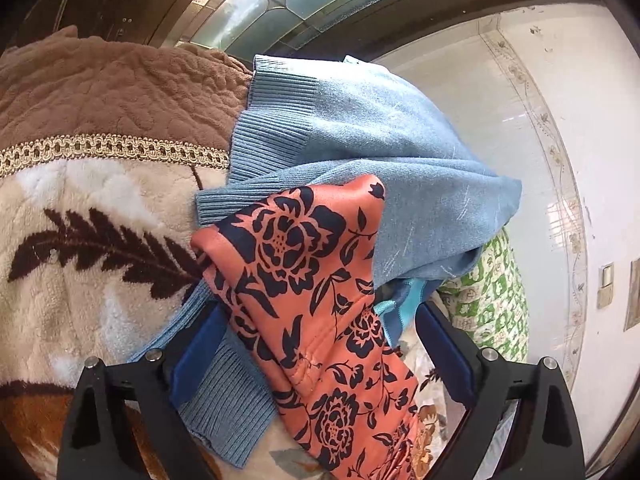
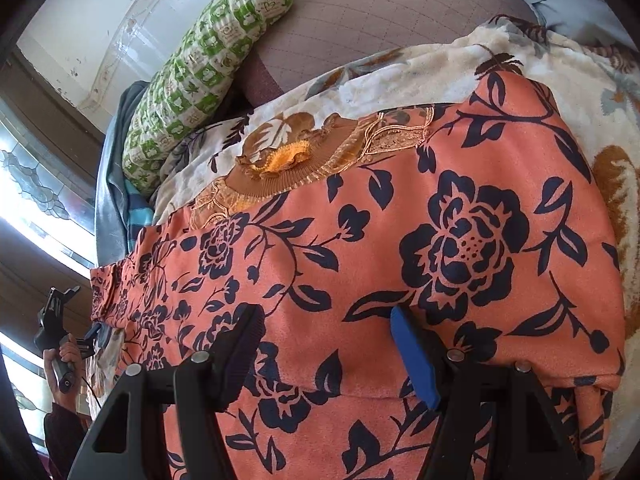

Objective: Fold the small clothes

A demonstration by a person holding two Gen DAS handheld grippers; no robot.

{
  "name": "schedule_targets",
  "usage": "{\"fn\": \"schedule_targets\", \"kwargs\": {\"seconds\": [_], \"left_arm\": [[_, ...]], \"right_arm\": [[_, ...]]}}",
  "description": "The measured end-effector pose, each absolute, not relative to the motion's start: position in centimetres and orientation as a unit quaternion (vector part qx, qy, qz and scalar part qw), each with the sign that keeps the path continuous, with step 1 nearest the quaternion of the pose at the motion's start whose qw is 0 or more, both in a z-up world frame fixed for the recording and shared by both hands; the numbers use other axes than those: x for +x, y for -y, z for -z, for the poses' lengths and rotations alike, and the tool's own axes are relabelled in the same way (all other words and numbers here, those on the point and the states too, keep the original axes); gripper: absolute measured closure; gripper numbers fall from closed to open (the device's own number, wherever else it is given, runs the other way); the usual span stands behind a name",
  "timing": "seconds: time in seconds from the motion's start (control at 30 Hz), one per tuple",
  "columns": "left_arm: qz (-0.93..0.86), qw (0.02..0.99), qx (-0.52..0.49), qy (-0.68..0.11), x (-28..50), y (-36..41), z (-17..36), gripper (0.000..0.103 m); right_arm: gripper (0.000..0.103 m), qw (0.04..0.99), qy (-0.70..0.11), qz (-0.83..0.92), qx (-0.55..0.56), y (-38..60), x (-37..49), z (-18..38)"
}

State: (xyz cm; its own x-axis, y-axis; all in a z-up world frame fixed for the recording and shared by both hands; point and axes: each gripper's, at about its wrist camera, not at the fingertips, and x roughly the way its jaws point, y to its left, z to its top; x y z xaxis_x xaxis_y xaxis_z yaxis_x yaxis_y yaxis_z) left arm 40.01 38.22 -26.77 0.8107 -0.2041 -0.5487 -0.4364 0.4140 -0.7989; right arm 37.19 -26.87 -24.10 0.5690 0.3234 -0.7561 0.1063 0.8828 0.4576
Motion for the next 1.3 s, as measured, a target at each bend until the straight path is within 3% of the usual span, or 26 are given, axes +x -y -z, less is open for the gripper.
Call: {"fn": "schedule_targets", "kwargs": {"seconds": [0.4, 0.5, 0.57, 0.8, 0.87, 1.03, 1.07, 1.1, 1.17, 1.3], "left_arm": [[-0.065, 0.791, -0.546, -0.267, 41.1, -39.0, 27.0, 0.008], [-0.055, 0.793, -0.548, -0.260, 41.4, -39.2, 26.9, 0.012], [-0.051, 0.793, -0.545, -0.267, 42.0, -39.2, 27.2, 0.031], [-0.059, 0.788, -0.542, -0.285, 43.3, -39.3, 28.6, 0.070], [-0.065, 0.791, -0.531, -0.297, 43.5, -39.1, 28.9, 0.100], [-0.056, 0.805, -0.509, -0.300, 43.8, -37.4, 27.9, 0.099], [-0.050, 0.810, -0.502, -0.299, 43.9, -36.8, 27.2, 0.099], [-0.039, 0.814, -0.496, -0.298, 44.0, -36.0, 26.5, 0.099], [-0.016, 0.821, -0.487, -0.298, 44.3, -34.2, 24.9, 0.099], [0.042, 0.832, -0.465, -0.300, 44.6, -28.8, 21.6, 0.099]], "right_arm": [[0.033, 0.860, -0.459, -0.063, 0.214, 26.6, 37.4, 24.2], [0.033, 0.861, -0.457, -0.062, 0.213, 26.6, 37.4, 24.2], [0.033, 0.863, -0.456, -0.061, 0.210, 26.5, 37.5, 24.2], [0.034, 0.865, -0.455, -0.061, 0.201, 26.3, 37.6, 24.3], [0.034, 0.866, -0.455, -0.061, 0.200, 26.3, 37.6, 24.3], [0.041, 0.867, -0.454, -0.055, 0.201, 26.5, 37.5, 24.3], [0.047, 0.867, -0.452, -0.052, 0.204, 26.7, 37.5, 24.2], [0.059, 0.867, -0.450, -0.050, 0.208, 26.9, 37.5, 24.1], [0.069, 0.865, -0.447, -0.053, 0.224, 27.4, 37.5, 23.8], [0.069, 0.867, -0.421, -0.079, 0.256, 27.7, 36.9, 22.4]]}}
